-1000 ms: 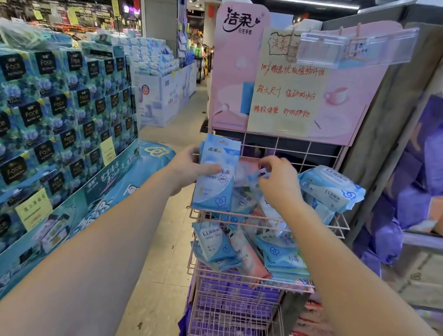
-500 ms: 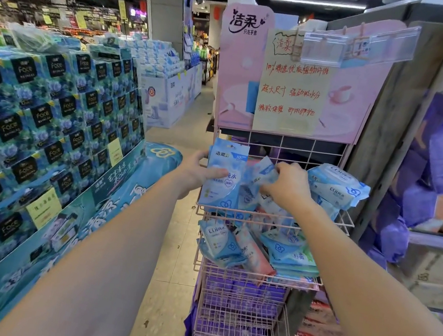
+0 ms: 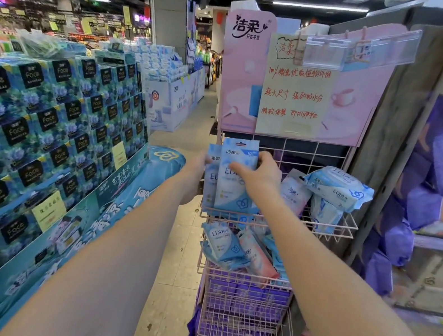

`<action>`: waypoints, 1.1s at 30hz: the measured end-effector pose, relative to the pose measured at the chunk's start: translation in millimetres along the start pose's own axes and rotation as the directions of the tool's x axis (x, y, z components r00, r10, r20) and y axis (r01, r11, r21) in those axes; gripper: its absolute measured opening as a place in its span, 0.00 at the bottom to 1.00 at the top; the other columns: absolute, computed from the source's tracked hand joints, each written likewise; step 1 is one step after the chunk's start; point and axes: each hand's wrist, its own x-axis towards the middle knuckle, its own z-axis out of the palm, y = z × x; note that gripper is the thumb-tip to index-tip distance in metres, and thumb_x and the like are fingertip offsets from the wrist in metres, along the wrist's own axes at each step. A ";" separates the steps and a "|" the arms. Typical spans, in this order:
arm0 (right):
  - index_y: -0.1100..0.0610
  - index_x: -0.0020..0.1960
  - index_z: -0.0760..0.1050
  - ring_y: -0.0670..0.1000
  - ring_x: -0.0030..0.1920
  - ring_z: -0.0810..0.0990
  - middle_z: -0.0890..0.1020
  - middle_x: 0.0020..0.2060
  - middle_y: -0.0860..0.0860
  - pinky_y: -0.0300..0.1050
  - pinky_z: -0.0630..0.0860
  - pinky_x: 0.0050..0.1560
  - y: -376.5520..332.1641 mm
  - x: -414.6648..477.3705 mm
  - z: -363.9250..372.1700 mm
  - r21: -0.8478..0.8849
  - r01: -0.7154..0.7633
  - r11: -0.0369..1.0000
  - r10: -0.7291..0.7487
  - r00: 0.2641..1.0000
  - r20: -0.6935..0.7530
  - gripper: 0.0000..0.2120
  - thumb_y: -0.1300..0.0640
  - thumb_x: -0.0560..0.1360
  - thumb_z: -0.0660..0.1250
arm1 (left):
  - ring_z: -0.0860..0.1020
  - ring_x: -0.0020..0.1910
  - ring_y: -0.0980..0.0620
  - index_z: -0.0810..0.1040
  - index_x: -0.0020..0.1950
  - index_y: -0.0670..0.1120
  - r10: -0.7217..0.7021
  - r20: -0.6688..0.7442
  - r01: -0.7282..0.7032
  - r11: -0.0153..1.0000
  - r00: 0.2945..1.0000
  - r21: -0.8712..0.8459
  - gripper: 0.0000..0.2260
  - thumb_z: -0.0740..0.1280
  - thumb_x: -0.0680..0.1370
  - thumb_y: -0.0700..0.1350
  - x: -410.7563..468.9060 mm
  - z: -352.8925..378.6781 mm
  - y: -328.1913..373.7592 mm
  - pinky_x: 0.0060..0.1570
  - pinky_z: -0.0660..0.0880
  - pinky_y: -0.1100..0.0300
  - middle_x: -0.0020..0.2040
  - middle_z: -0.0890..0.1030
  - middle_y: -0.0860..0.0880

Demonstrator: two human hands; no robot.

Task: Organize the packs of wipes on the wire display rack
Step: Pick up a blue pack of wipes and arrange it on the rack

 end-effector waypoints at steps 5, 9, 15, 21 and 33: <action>0.50 0.59 0.75 0.53 0.56 0.80 0.80 0.54 0.52 0.57 0.80 0.56 -0.1 -0.7 18.0 -0.167 0.058 0.984 -0.057 0.998 0.010 0.26 0.40 0.67 0.77 | 0.86 0.54 0.49 0.72 0.69 0.53 0.107 0.206 -0.145 0.973 0.973 0.178 0.32 0.78 0.67 0.49 -3.6 -11.2 -9.2 0.46 0.82 0.57 0.60 0.86 0.48; 0.44 0.56 0.75 0.50 0.50 0.82 0.83 0.49 0.48 0.52 0.80 0.49 4.3 1.5 11.0 -0.151 0.056 0.987 -0.042 0.995 0.093 0.25 0.35 0.66 0.77 | 0.83 0.61 0.42 0.72 0.72 0.50 0.133 0.215 -0.178 0.962 0.968 0.208 0.29 0.75 0.73 0.34 -0.1 -16.3 -13.1 0.63 0.79 0.44 0.64 0.83 0.42; 0.52 0.53 0.80 0.54 0.51 0.82 0.84 0.47 0.49 0.50 0.76 0.52 8.9 16.6 -9.4 0.007 -0.084 0.996 0.084 0.995 0.046 0.15 0.43 0.72 0.68 | 0.85 0.53 0.44 0.74 0.66 0.48 0.166 0.134 -0.177 0.981 0.977 0.074 0.24 0.73 0.74 0.31 4.1 -27.4 -10.3 0.48 0.81 0.50 0.59 0.85 0.44; 0.66 0.73 0.64 0.64 0.65 0.76 0.72 0.68 0.64 0.54 0.76 0.61 31.1 26.1 -9.9 -0.353 -0.267 0.897 0.277 0.961 -0.025 0.38 0.45 0.74 0.75 | 0.87 0.46 0.50 0.75 0.61 0.51 0.200 0.129 -0.205 0.978 0.971 0.027 0.21 0.73 0.75 0.32 8.8 -29.2 -1.1 0.42 0.82 0.54 0.52 0.87 0.51; 0.49 0.75 0.65 0.60 0.65 0.77 0.78 0.67 0.56 0.53 0.75 0.66 42.5 33.9 -19.6 -0.165 -0.148 0.975 0.150 0.989 -0.001 0.38 0.60 0.70 0.77 | 0.85 0.50 0.44 0.74 0.62 0.51 0.192 0.057 -0.189 0.981 0.980 -0.042 0.21 0.73 0.75 0.33 11.1 -32.0 8.2 0.46 0.81 0.48 0.59 0.85 0.45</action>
